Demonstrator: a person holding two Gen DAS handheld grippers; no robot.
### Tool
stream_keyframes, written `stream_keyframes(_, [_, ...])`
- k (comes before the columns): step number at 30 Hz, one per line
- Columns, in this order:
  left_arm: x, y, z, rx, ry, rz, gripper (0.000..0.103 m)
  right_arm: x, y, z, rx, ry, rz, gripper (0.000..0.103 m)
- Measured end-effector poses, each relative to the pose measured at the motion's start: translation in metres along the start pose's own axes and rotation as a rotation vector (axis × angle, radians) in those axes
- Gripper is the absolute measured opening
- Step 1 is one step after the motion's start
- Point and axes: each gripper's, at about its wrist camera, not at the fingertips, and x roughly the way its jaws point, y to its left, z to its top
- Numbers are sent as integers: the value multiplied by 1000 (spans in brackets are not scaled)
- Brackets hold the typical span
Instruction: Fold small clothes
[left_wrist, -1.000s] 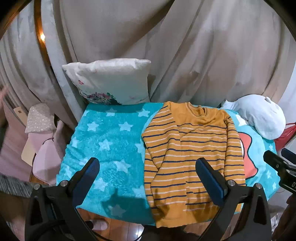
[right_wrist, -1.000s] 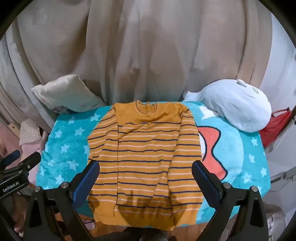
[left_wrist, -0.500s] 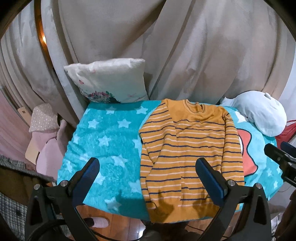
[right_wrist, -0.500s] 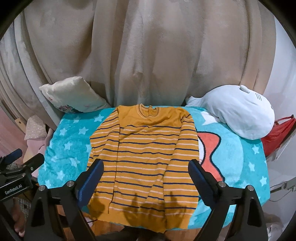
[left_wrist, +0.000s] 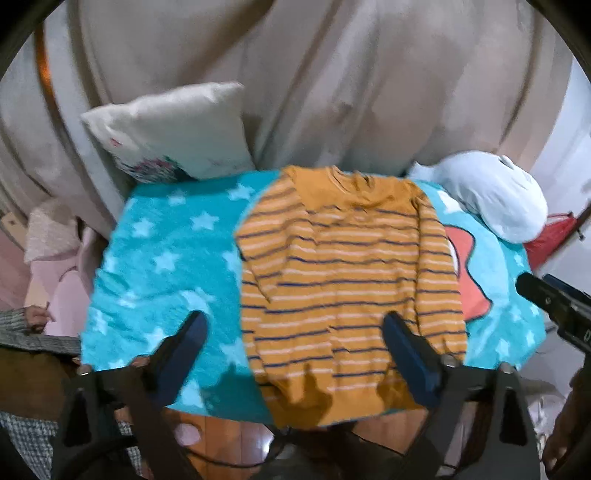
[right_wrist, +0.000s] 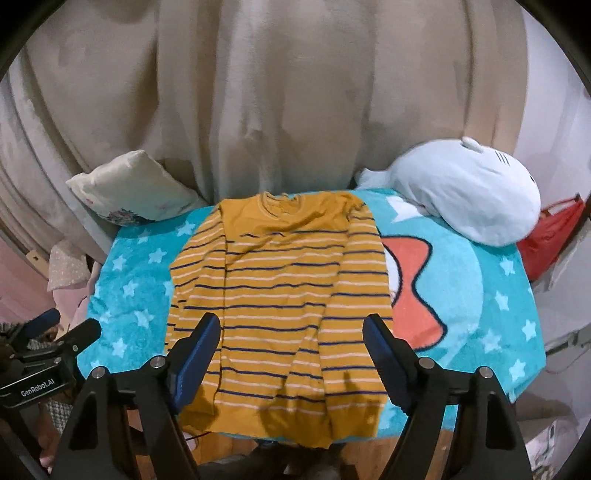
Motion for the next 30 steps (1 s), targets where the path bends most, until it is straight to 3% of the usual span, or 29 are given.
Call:
stream_keyframes(8, [12,-7,-7,37,15,-119,88,-3,-28,0,78,13,-15,84])
stream_keyframes(14, [28,-41,-18,96,54,-220,88,-4,-60,1,155,25,-9,84])
stream_keyframes(20, [39,-85,-22,126,77,-203,88,17,-96,11,159,77,71,84])
stream_keyframes(26, [63,-142,-40,19,119,-186,83,59,-138,30,47,168,187,79])
stream_keyframes(30, [85,-184,-59,3,168,-156,81,89,-161,35,-38,214,256,79])
